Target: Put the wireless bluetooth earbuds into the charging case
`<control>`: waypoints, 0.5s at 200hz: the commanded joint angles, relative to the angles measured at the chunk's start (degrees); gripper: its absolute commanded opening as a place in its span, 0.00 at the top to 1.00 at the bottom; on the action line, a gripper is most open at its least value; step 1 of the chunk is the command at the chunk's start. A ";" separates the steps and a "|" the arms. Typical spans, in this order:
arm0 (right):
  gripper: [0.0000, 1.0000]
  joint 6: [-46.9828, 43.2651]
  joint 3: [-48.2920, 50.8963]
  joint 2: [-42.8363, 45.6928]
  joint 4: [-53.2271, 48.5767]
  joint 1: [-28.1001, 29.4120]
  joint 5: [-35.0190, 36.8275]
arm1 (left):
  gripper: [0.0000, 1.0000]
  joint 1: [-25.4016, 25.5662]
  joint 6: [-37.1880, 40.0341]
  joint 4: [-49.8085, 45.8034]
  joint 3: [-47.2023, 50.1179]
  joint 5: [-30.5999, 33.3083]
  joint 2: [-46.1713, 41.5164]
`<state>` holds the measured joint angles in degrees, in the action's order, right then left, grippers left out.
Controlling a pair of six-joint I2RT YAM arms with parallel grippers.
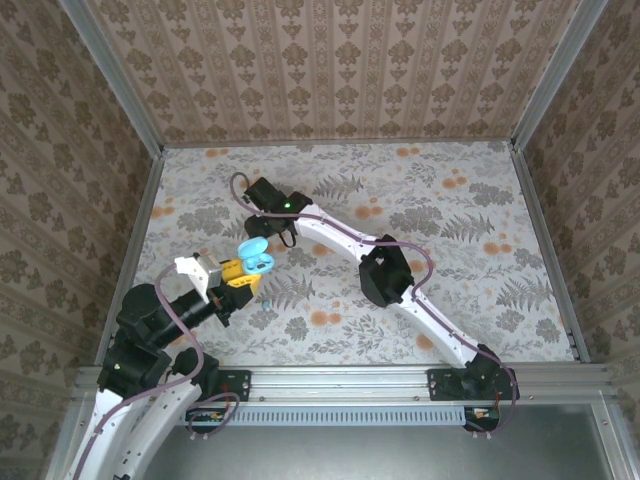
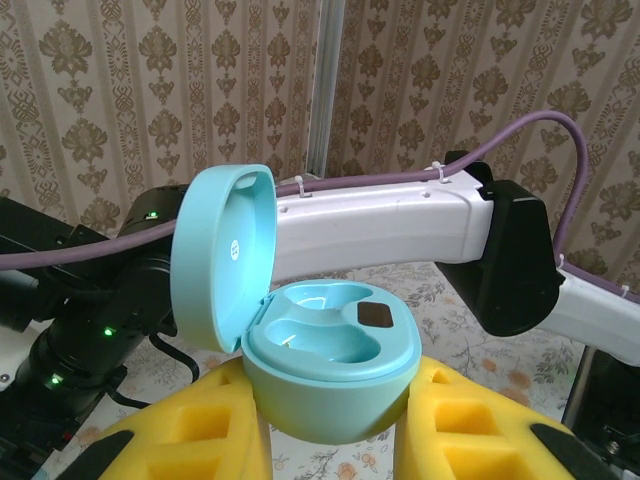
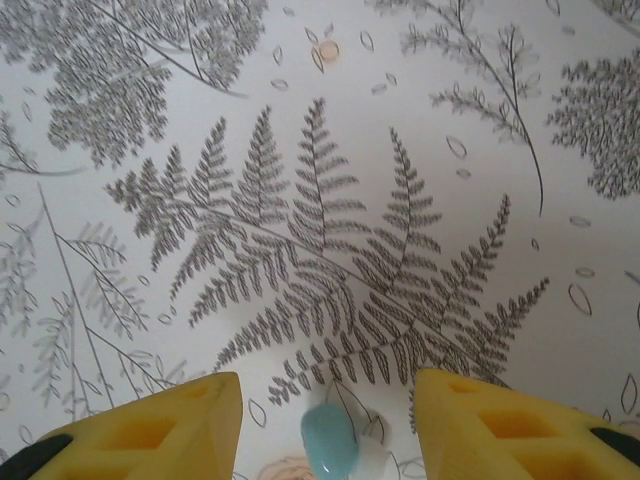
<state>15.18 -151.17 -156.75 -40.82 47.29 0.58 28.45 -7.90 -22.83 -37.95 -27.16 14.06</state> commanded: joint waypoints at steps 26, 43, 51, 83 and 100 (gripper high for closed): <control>0.51 1.04 -2.00 -2.98 -0.96 0.24 -1.64 | 0.78 -0.23 -0.98 0.74 -1.09 -0.17 -1.36; 0.52 0.47 -1.96 -3.47 -1.94 0.70 -1.27 | 0.78 -0.22 -1.14 0.79 -1.07 -0.18 -1.32; 0.54 0.23 -1.97 -3.63 -2.35 0.88 -0.98 | 0.78 -0.19 -1.16 0.83 -1.03 -0.18 -1.32; 0.64 -0.67 -1.94 -3.67 -5.79 1.63 0.85 | 0.78 -0.23 -1.46 0.77 -0.98 -0.35 -1.32; 0.67 -1.33 -1.34 -3.02 -8.54 2.02 2.93 | 0.78 -0.19 -1.42 0.77 -1.15 -0.35 -1.31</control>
<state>14.87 -151.94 -159.68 -42.76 48.14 1.02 28.45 -8.08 -22.83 -37.95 -27.16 13.63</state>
